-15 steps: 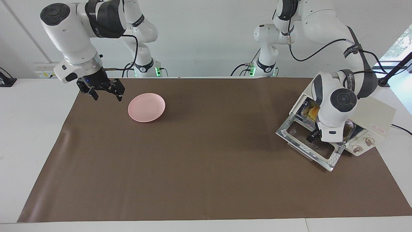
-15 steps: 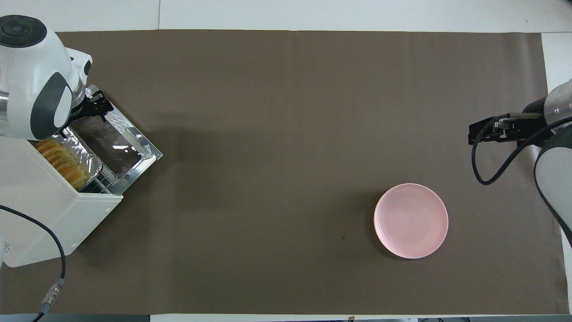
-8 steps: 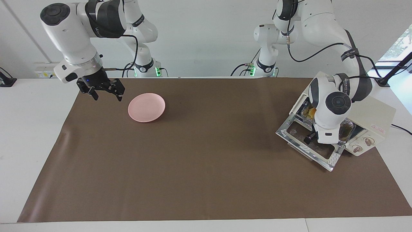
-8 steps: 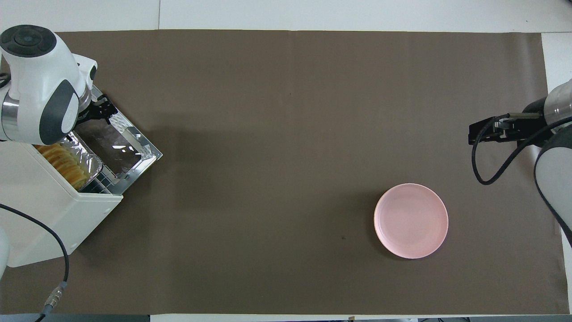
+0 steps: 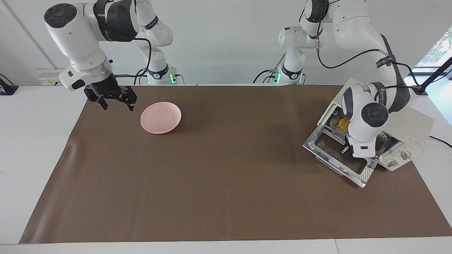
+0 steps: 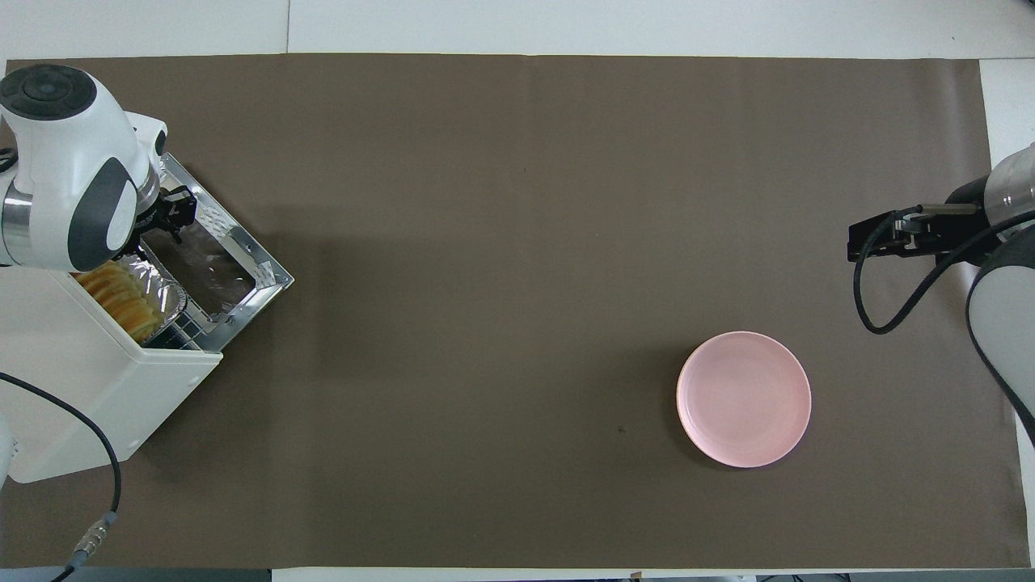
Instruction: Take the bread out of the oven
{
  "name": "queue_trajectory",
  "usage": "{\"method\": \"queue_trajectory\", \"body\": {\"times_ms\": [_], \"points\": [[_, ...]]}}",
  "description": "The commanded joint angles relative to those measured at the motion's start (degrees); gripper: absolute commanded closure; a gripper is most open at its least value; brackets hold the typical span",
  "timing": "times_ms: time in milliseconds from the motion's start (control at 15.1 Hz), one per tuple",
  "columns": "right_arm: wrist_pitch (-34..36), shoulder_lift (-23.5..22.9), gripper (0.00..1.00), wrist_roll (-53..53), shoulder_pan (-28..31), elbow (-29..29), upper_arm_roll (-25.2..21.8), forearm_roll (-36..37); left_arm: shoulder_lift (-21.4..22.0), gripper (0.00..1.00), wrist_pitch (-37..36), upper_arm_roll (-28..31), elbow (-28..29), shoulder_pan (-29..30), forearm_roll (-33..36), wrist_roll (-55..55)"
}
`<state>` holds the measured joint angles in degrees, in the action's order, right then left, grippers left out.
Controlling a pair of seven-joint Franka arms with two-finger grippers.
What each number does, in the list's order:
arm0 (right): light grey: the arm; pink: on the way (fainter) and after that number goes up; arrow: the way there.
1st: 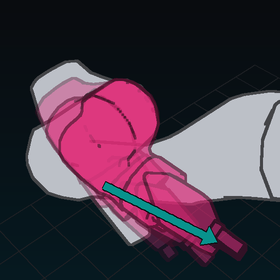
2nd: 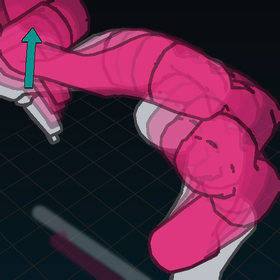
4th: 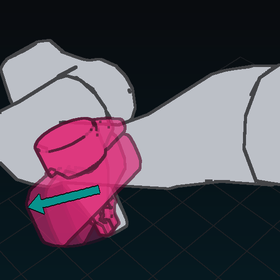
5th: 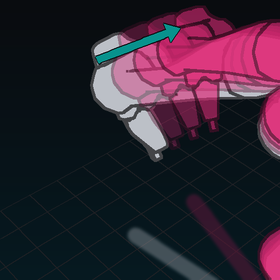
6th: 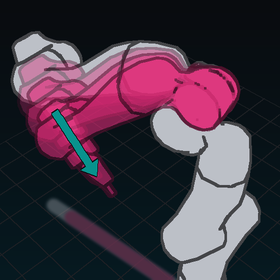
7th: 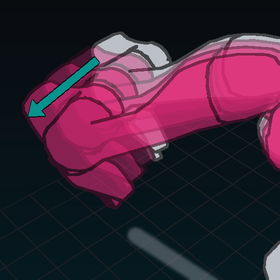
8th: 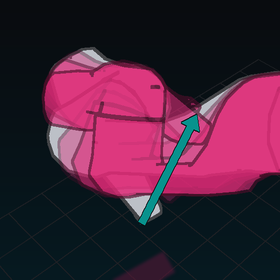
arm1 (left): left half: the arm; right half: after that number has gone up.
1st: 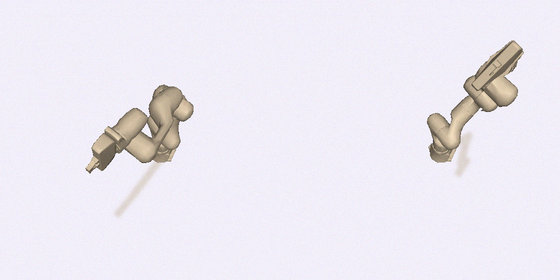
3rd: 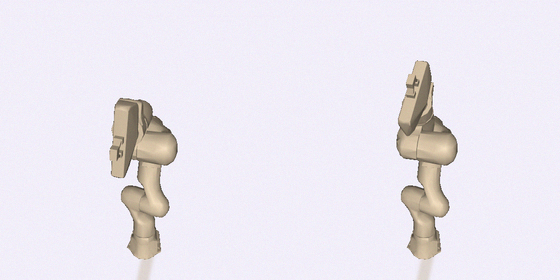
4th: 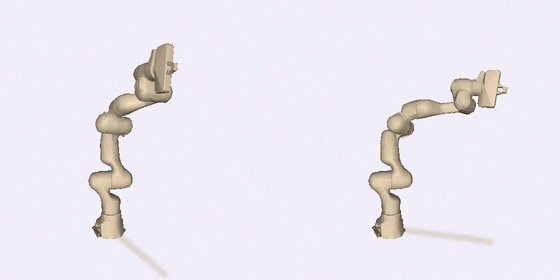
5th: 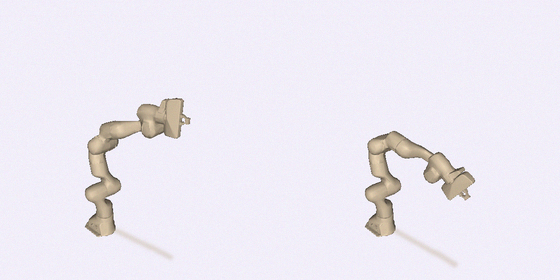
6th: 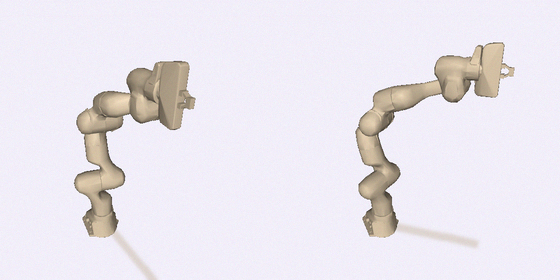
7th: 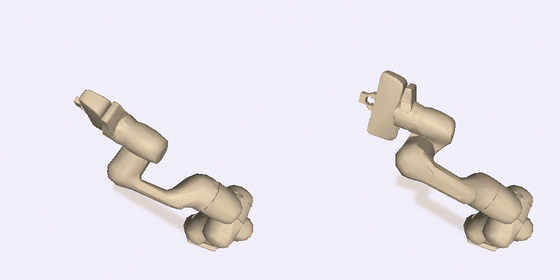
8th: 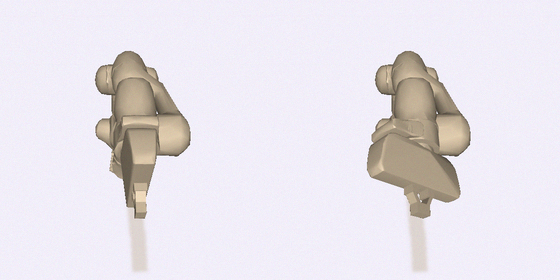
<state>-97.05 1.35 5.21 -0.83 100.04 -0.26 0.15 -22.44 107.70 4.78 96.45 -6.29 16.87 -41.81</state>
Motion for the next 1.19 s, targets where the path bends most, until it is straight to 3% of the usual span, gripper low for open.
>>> {"method": "queue_trajectory", "body": {"times_ms": [0, 397, 728, 1125], "points": [[0.64, 0.76, 0.0, -1.52, 0.66, 0.34, 0.52, 1.0, 2.23, 1.0, 1.37, -0.21, 2.69, 0.75, 1.58, -0.46], [0.64, 0.76, 0.0, -1.52, 0.74, 0.34, 0.52, 1.0, 1.0, 1.0, 1.64, -0.48, -2.05, -0.74, 0.8, 0.51], [0.64, 0.76, 0.0, -1.52, 0.74, 0.34, 0.52, 1.0, -2.25, 1.0, 1.28, -0.48, -8.65, -4.61, -10.53, 0.15], [0.64, 0.76, 0.0, -1.52, 0.74, 0.34, 0.52, 1.0, -3.84, 1.0, 1.9, -0.3, -10.41, -15.93, -12.83, -0.28]]}}
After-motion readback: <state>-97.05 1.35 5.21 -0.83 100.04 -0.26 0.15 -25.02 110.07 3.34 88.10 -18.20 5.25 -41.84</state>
